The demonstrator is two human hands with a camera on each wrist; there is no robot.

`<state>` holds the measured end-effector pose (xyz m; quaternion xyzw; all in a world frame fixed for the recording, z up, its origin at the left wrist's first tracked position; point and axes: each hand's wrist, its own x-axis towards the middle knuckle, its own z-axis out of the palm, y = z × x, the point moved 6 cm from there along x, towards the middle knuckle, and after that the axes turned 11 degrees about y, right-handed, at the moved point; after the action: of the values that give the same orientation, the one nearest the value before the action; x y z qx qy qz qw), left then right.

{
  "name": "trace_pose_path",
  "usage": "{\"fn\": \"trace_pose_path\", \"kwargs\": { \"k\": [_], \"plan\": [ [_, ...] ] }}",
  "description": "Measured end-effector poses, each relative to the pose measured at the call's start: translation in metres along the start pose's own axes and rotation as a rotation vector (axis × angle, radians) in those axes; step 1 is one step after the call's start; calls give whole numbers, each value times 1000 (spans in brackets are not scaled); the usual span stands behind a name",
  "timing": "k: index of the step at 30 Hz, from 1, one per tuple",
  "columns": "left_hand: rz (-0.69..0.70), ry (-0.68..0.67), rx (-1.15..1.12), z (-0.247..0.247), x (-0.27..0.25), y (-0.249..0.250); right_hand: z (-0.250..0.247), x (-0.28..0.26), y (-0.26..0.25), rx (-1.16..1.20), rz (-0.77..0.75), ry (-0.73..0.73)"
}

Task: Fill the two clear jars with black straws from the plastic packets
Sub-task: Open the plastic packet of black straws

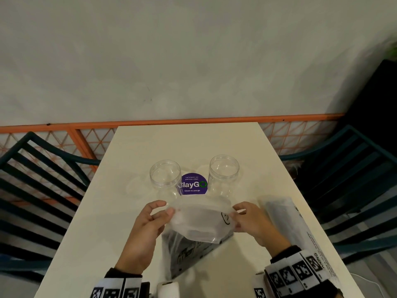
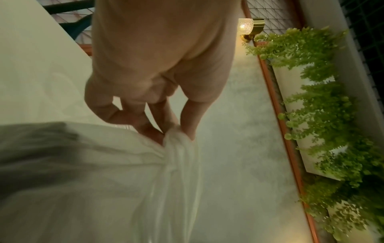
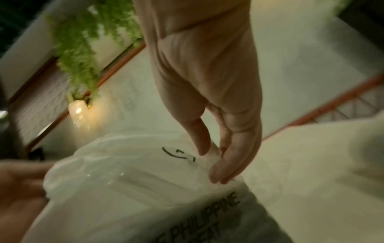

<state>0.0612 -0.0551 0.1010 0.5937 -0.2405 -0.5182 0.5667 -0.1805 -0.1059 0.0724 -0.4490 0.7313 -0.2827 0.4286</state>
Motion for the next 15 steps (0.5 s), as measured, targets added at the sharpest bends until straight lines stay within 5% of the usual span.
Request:
{"fn": "trace_pose_path", "kwargs": {
  "k": [3,8,12,15],
  "plan": [
    [31,-31,72,0,-2,3,2,1,-4,388,112,-95],
    [398,27,612,-18,6,12,-7,0,-17,894,272,-299],
    [632,133,836,-17,9,15,-3,-10,-26,899,248,-462],
    [454,203,689,-23,16,11,-10,-13,-30,597,110,-333]
  ]
}}
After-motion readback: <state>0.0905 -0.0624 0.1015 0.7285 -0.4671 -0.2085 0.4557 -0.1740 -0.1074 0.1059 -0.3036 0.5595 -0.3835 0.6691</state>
